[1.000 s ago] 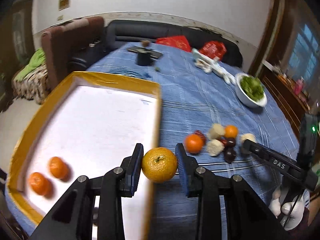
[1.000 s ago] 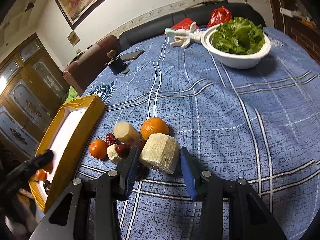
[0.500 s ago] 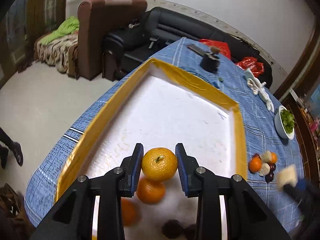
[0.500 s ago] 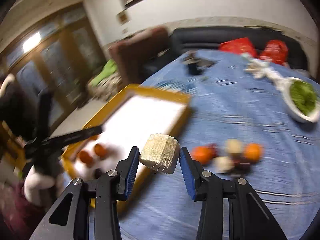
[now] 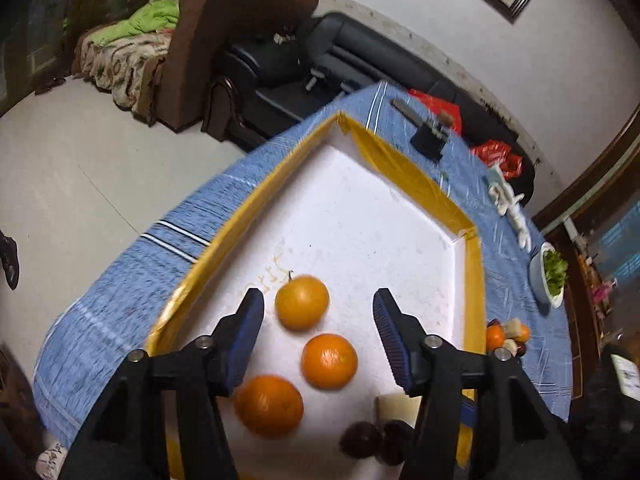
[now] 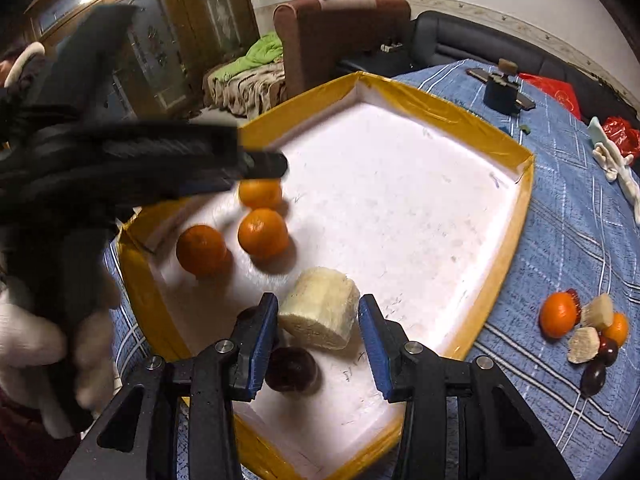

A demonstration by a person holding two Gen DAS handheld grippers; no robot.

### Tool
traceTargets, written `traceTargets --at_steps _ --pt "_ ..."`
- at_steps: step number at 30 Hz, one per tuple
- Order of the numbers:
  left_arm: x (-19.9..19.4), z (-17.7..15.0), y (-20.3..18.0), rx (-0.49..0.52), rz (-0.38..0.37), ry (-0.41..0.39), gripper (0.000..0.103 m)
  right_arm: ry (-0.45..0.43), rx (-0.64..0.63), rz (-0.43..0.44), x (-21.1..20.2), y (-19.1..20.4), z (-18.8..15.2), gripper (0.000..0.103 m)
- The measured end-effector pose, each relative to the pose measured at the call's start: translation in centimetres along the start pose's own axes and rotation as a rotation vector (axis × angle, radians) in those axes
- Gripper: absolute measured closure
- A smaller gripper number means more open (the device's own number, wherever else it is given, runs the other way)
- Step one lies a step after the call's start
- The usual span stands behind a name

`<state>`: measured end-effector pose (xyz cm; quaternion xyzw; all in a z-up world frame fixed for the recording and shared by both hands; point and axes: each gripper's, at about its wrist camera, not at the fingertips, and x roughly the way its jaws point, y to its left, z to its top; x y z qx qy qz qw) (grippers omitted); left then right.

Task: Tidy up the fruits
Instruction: 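Place the mandarin and yam chunk in the tray and open both tools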

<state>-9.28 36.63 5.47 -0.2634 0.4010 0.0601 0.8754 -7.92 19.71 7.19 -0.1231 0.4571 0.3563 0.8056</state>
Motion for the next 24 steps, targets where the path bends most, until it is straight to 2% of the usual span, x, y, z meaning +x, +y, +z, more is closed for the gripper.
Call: traceTargets --at_steps 2,3,7,10,13,14,15,17,20,22,24 --pt "-1.1 -0.3 -0.2 -0.009 -0.013 -0.021 0.034 -0.011 0.001 0.001 -0.4 0.1 -0.2 0.053" --pt "-1.7 -0.6 -0.4 -0.014 -0.018 -0.031 0.032 -0.020 0.005 0.008 -0.7 0.0 -0.2 0.050" --pt "-2.9 -1.6 -2.1 -0.013 -0.032 -0.044 0.028 -0.072 0.041 0.024 -2.9 -1.4 -1.2 0.046" --pt "-3.4 -2.4 -3.4 -0.026 -0.035 -0.036 0.020 -0.123 0.095 0.017 -5.3 -3.8 -2.1 0.046" --pt "-4.1 -3.3 -5.0 -0.039 -0.081 -0.041 0.018 -0.212 0.160 -0.048 -9.2 -7.0 -3.4 0.045" --pt "-4.2 -3.6 -5.5 -0.037 -0.109 -0.049 0.018 -0.245 0.172 -0.071 -10.4 -8.0 -3.8 0.041" --pt "-4.3 -3.9 -6.1 -0.028 -0.126 -0.054 0.018 -0.300 0.186 -0.112 -12.3 -9.7 -4.5 0.028" --pt "-4.0 -4.5 -7.7 0.017 -0.132 -0.042 0.018 -0.361 0.235 -0.189 -14.9 -12.7 -5.9 0.013" --pt "-3.0 -5.3 -9.5 0.070 -0.119 -0.015 0.018 -0.331 0.356 -0.234 -16.5 -17.5 -7.3 0.013" --pt "-2.7 -5.8 -10.3 0.099 -0.111 -0.008 0.018 -0.311 0.450 -0.222 -16.7 -20.6 -8.4 0.019" --pt "-2.4 -6.3 -11.1 0.137 -0.096 -0.004 0.018 -0.282 0.487 -0.222 -16.0 -22.2 -8.8 0.032"
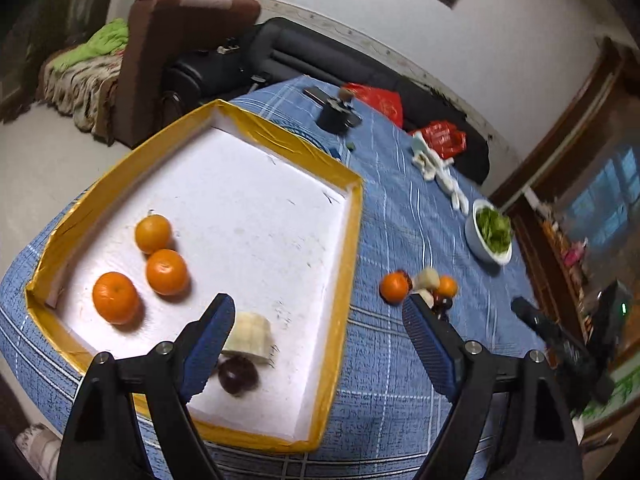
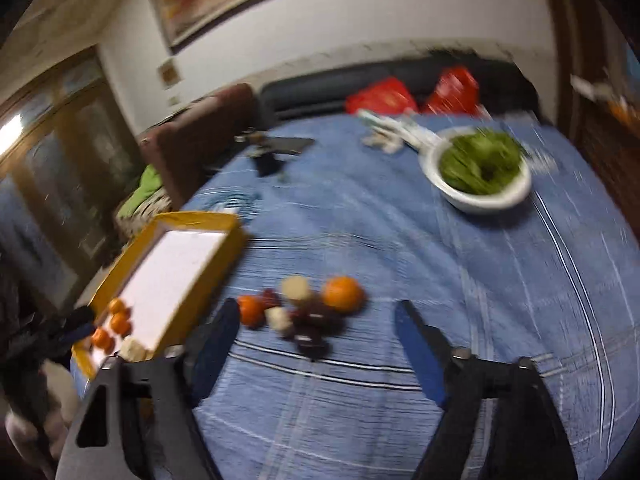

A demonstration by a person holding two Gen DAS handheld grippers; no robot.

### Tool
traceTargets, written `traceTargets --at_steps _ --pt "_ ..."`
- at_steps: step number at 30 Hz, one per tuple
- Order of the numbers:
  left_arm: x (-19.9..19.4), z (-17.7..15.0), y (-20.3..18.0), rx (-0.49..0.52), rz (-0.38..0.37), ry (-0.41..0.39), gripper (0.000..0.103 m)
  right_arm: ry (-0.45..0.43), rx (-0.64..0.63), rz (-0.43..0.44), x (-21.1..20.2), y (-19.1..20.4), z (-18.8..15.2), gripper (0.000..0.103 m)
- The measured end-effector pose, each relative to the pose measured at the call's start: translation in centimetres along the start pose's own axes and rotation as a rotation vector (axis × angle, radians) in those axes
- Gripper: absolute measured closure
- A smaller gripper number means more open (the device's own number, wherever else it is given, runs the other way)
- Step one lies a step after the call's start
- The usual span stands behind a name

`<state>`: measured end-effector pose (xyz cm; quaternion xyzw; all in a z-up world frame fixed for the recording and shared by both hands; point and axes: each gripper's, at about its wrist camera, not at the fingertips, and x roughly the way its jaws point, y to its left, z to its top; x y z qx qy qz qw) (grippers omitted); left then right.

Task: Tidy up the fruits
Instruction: 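Place the mandarin and yam chunk in the tray and open both tools, then grasp another orange with the left tool while the right tool grasps a plum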

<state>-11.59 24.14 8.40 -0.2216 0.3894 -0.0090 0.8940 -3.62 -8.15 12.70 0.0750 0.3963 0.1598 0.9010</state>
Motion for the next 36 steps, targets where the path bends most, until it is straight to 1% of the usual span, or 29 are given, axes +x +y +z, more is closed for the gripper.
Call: traceTargets --at_steps 3,6,7,8,9,13,16,19,21,24,28,32,36 --pt "0.4 -0.4 -0.9 0.043 0.007 0.010 0.018 0.039 0.000 0.016 1.7 -0.3 -0.5 0.034" --pt "0.3 -0.7 -1.5 0.079 0.003 0.001 0.018 0.090 -0.026 0.035 3.8 0.6 -1.3 0.039" --pt "0.2 -0.7 -1.6 0.088 0.003 -0.003 0.021 0.102 -0.037 0.038 4.4 0.9 -1.5 0.039" --pt "0.3 -0.7 -1.8 0.097 -0.003 -0.005 0.026 0.115 -0.052 0.038 5.2 1.3 -1.9 0.039" --pt "0.3 -0.7 -1.8 0.102 -0.007 -0.002 0.028 0.127 -0.069 0.037 5.9 1.7 -2.1 0.039" --pt "1.1 -0.7 -2.3 0.117 0.004 0.012 0.028 0.151 -0.121 0.027 7.9 2.7 -2.8 0.040" --pt "1.8 -0.8 -3.3 0.152 0.018 0.026 0.028 0.170 -0.151 0.022 9.1 3.0 -3.3 0.048" --pt "2.8 -1.0 -4.9 0.215 0.043 0.042 0.028 0.158 -0.171 0.024 9.3 3.1 -3.4 0.058" --pt "3.7 -1.2 -6.1 0.255 0.046 0.057 0.028 0.159 -0.150 0.053 9.3 2.7 -3.5 0.072" --pt "5.7 -1.5 -8.0 0.312 0.051 0.089 0.028 0.153 -0.112 0.076 9.0 1.9 -3.5 0.072" --pt "8.8 -1.7 -9.9 0.400 0.081 0.121 0.028 0.135 -0.079 0.092 8.2 1.3 -3.3 0.072" --pt "11.8 -1.1 -10.6 0.430 0.110 0.161 0.028 0.107 -0.025 0.120 7.2 0.0 -2.8 0.072" --pt "14.1 -0.5 -10.9 0.435 0.130 0.197 0.028 0.101 0.000 0.131 7.0 -0.4 -2.4 0.072"
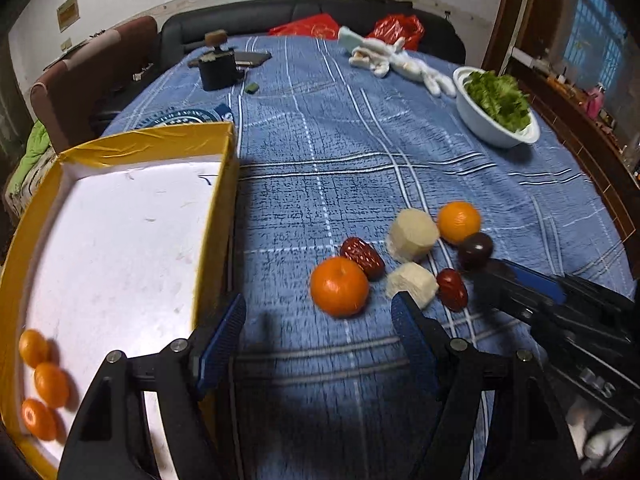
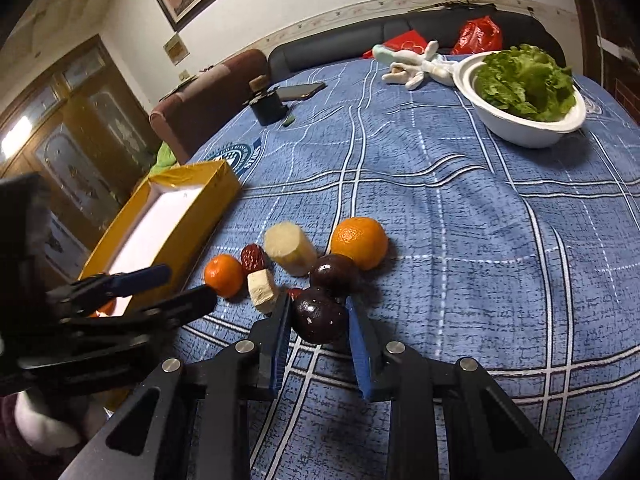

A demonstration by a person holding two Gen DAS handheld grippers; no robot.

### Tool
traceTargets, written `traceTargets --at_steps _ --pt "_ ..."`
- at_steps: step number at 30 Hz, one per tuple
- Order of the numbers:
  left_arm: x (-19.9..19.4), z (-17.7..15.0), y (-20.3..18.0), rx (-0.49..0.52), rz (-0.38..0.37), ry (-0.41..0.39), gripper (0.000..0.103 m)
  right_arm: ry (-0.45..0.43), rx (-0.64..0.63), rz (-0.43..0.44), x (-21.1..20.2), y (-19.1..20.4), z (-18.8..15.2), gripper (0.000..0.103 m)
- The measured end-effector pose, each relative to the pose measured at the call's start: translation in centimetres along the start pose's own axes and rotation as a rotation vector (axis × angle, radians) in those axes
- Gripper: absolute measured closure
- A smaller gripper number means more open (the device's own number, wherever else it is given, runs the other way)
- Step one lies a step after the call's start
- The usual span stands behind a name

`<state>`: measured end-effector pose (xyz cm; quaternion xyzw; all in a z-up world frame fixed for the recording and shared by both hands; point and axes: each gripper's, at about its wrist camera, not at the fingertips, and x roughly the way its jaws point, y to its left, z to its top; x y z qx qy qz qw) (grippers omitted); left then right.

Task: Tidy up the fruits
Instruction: 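Grasp another orange with the left tool while the right tool grasps a plum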

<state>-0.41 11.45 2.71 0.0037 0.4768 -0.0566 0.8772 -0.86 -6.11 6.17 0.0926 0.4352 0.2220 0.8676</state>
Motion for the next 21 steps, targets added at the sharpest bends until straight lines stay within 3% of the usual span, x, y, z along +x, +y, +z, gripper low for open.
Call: traceTargets --at_steps 6,7,9,10,11,21 --pt "1.5 0.6 -1.0 0.029 0.026 0.021 0.030 -0.011 -0.006 0.011 -0.4 0.5 0.0 0.072" --pt "1.6 0.6 -1.2 0.036 0.018 0.021 0.042 -0.013 -0.007 0.013 -0.4 0.5 0.0 0.072" --pt "1.6 0.6 -1.3 0.045 0.063 0.006 0.056 -0.015 -0.009 0.015 -0.5 0.5 -0.1 0.072" --pt "1.4 0.6 -1.2 0.040 0.034 -0.004 0.073 -0.015 -0.007 0.018 -0.6 0.5 -0.2 0.072" --pt "1.2 0.6 -0.9 0.019 -0.016 -0.002 0.072 -0.016 -0.005 0.023 -0.7 0.5 -0.2 0.072" --pt "-4.0 -1.8 2.8 -0.169 -0.078 -0.099 0.072 -0.043 -0.025 0.095 -1.4 1.5 -0.5 0.072"
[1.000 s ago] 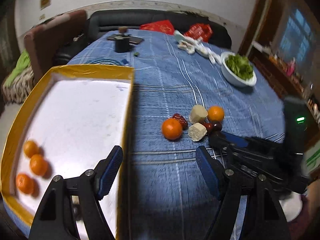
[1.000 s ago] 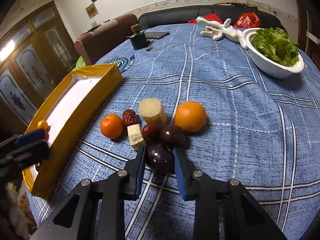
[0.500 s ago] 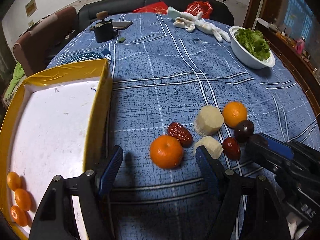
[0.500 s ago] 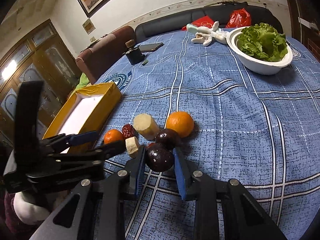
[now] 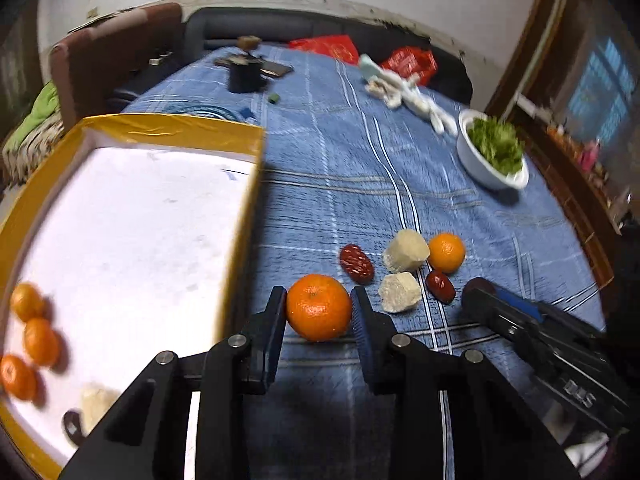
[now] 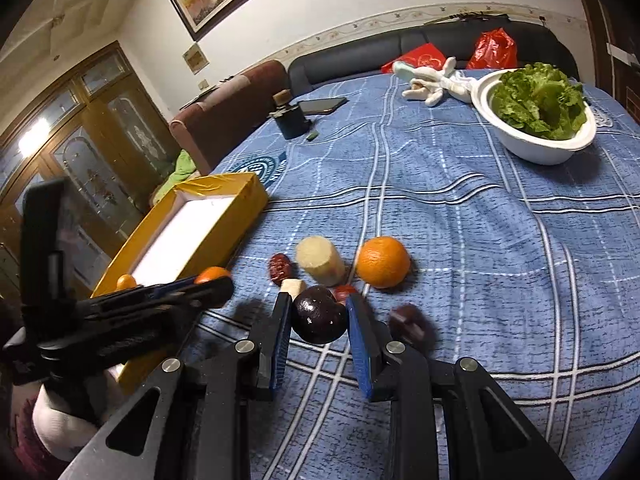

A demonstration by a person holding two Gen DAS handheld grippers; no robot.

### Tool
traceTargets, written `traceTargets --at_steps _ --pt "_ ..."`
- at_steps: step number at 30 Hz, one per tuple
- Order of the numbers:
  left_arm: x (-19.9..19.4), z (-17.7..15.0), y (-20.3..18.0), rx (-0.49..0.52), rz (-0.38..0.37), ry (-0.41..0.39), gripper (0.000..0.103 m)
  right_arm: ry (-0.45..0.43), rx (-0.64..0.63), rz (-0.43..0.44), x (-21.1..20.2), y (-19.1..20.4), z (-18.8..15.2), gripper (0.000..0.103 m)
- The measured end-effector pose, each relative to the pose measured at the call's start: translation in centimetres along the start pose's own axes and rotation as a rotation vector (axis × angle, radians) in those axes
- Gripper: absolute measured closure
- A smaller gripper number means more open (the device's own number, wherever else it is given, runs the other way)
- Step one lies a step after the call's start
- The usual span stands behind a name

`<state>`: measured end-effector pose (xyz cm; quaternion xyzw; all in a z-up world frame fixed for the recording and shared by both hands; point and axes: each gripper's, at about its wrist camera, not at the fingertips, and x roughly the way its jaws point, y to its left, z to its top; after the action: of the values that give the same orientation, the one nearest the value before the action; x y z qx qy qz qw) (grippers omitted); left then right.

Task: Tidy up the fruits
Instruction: 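Grasp another orange with the left tool while the right tool grasps a plum, then place the orange and plum in the tray and open both tools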

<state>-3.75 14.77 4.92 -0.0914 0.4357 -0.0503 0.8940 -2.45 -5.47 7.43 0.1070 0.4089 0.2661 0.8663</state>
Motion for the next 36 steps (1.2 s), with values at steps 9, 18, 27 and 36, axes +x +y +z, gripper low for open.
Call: traceTargets --at_steps 9,18,27,36 --pt "-6.4 -1.4 8.4 -0.188 0.088 -0.103 0.071 -0.001 0.001 0.006 0.3 0.2 -0.2 0.072" --pt "-8.2 -3.7 15.5 -0.318 0.172 -0.098 0.071 0.041 -0.075 0.084 0.7 7.2 0.8 0.072" --pt "-8.1 -4.6 17.5 -0.361 0.122 -0.085 0.070 0.150 -0.244 0.116 6.1 16.9 -0.4 0.072" --pt "-10.9 -5.0 18.2 -0.399 0.068 -0.156 0.032 0.187 -0.243 0.070 9.4 18.4 -0.6 0.060"
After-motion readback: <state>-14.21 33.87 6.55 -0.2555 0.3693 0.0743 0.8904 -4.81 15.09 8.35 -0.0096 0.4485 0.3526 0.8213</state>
